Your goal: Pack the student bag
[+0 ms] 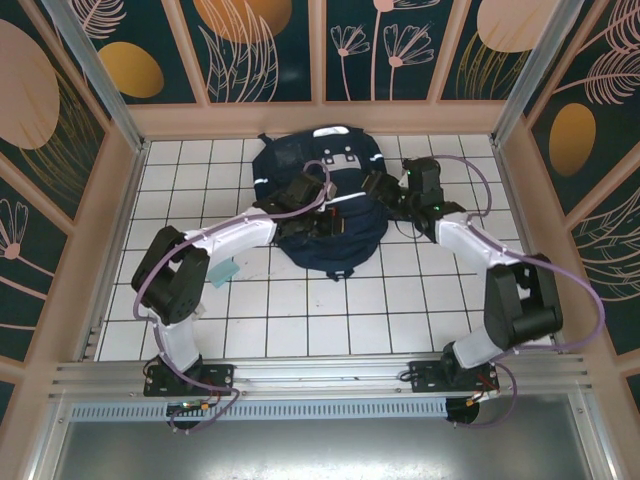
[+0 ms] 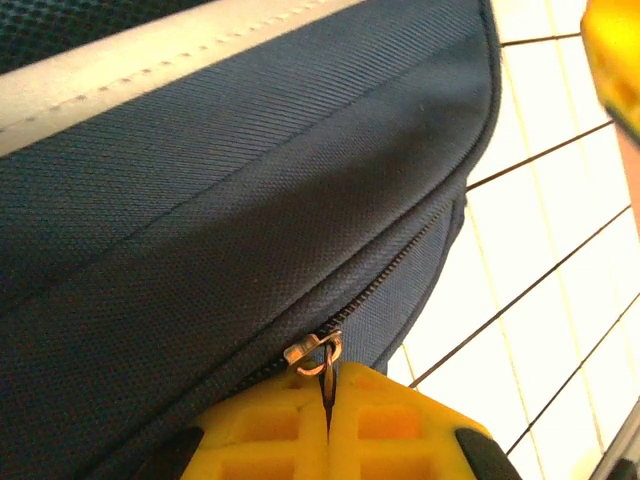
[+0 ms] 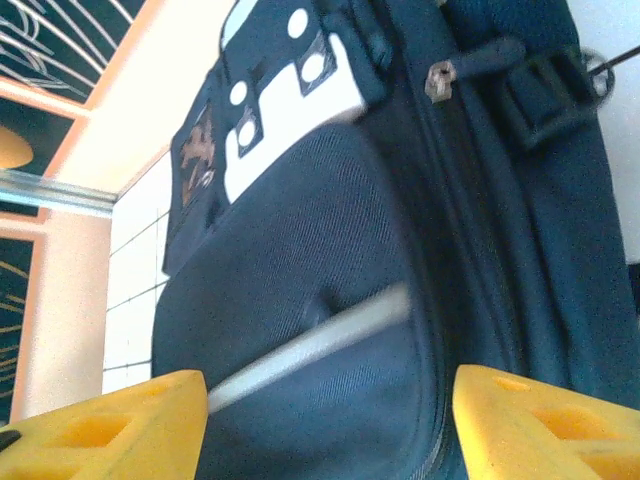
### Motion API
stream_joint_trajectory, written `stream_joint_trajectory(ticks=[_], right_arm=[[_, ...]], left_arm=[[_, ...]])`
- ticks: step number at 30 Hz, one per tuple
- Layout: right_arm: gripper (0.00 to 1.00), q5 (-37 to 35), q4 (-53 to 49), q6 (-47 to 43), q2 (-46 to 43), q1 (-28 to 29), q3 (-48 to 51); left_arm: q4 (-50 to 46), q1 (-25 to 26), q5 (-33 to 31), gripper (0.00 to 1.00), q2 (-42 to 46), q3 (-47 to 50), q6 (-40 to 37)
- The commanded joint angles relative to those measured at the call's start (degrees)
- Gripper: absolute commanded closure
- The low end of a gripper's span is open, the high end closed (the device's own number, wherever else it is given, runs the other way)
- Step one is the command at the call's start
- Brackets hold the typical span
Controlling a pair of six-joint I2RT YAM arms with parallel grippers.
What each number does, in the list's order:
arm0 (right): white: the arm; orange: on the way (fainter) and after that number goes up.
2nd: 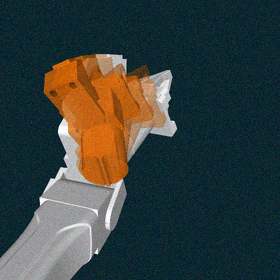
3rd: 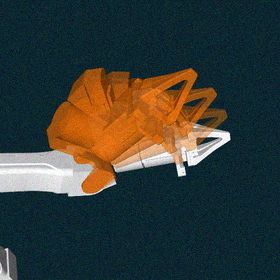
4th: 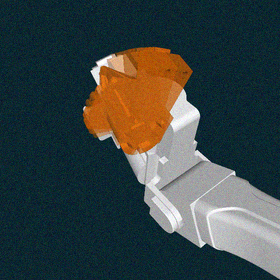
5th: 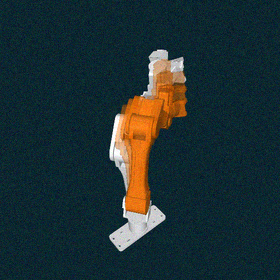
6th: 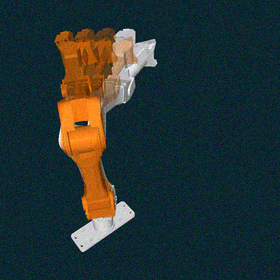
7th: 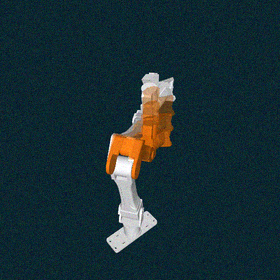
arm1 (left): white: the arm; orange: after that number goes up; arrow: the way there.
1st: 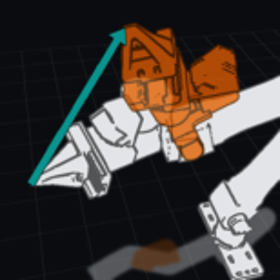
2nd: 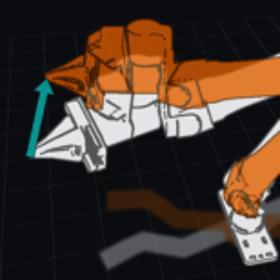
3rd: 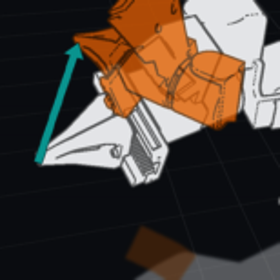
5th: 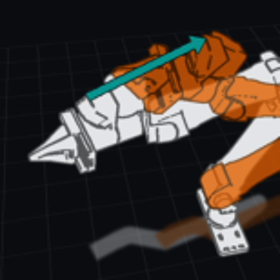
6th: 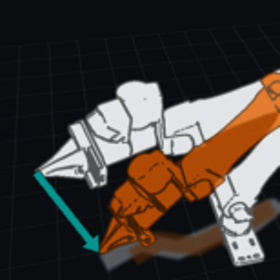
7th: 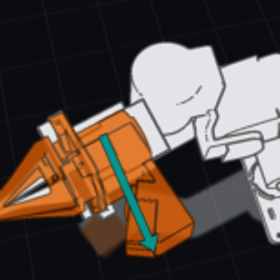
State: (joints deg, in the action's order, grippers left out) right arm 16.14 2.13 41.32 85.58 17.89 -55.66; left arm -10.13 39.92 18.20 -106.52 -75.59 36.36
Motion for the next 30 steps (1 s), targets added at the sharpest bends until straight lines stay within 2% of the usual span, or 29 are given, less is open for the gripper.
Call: stream_joint_trajectory(ticks=[1,9,13,15,19,20,25,30], right_arm=[[0.34,0.38,0.29,4.02,-3.01,0.49,3.32],[0.34,4.79,9.55,10.57,-0.68,1.53,9.08],[0.40,4.75,14.88,11.87,3.52,1.87,8.36],[0.54,3.64,15.96,11.77,5.26,1.79,7.74],[0.96,0.79,16.14,9.97,6.35,1.49,7.34],[1.00,0.27,15.71,9.32,6.12,1.34,7.32],[1.00,-3.44,12.11,5.32,3.32,0.76,7.46],[1.00,-5.22,10.30,2.78,1.51,-0.42,7.68]], left_arm=[[3.45,1.48,2.09,1.00,-0.86,-3.80,1.70],[4.73,3.63,2.70,1.00,0.69,-2.06,3.20],[3.38,4.45,2.99,1.00,1.79,-0.98,2.57],[2.98,4.46,2.46,1.00,2.91,0.68,2.16],[0.48,4.26,-1.29,1.00,5.69,3.25,0.02],[-1.06,4.05,-2.91,1.00,6.04,3.42,-0.98],[-6.27,-1.08,-7.78,1.00,8.04,5.79,-4.06],[-15.49,-5.48,-18.14,1.00,10.97,5.39,-11.41]])
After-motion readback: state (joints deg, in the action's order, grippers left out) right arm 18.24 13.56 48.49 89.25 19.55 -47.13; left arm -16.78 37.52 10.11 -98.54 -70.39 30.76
